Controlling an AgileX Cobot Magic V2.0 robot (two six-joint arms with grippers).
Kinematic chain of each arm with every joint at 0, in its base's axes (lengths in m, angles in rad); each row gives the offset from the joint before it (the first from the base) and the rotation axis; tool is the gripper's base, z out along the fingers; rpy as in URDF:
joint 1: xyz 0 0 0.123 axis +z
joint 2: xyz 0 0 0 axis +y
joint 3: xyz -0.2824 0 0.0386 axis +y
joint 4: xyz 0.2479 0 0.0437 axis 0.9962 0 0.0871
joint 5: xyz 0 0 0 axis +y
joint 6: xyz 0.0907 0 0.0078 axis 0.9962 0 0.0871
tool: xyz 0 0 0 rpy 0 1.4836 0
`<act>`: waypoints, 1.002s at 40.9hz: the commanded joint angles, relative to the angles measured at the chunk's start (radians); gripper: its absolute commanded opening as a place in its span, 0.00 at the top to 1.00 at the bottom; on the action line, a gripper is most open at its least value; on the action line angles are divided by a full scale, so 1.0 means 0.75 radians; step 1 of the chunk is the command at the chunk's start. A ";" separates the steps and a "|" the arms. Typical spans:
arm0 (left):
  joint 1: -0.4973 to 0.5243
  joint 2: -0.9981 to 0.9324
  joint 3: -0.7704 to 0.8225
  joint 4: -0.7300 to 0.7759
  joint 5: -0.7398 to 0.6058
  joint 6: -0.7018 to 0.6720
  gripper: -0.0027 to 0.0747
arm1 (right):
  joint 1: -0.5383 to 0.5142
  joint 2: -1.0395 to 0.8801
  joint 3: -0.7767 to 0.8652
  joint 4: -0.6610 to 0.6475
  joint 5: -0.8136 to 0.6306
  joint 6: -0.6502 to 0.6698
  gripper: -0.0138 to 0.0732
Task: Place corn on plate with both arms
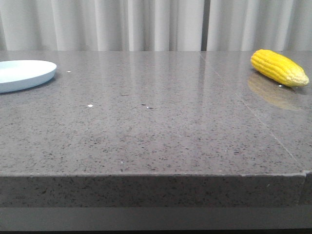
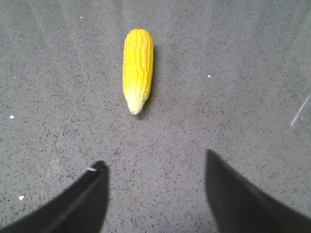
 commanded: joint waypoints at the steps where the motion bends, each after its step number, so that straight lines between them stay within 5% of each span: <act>1: -0.008 0.018 -0.032 0.009 -0.080 -0.014 0.31 | 0.002 0.018 -0.042 -0.011 -0.069 -0.013 0.19; 15: -0.008 0.199 -0.227 0.060 0.236 -0.014 0.30 | 0.002 0.018 -0.040 -0.011 -0.130 -0.013 0.19; 29: -0.008 0.573 -0.419 0.198 0.293 -0.014 0.30 | 0.002 0.018 -0.040 -0.011 -0.129 -0.013 0.19; 41: 0.199 1.028 -0.658 0.137 0.364 0.000 0.30 | 0.002 0.018 -0.040 -0.011 -0.129 -0.013 0.19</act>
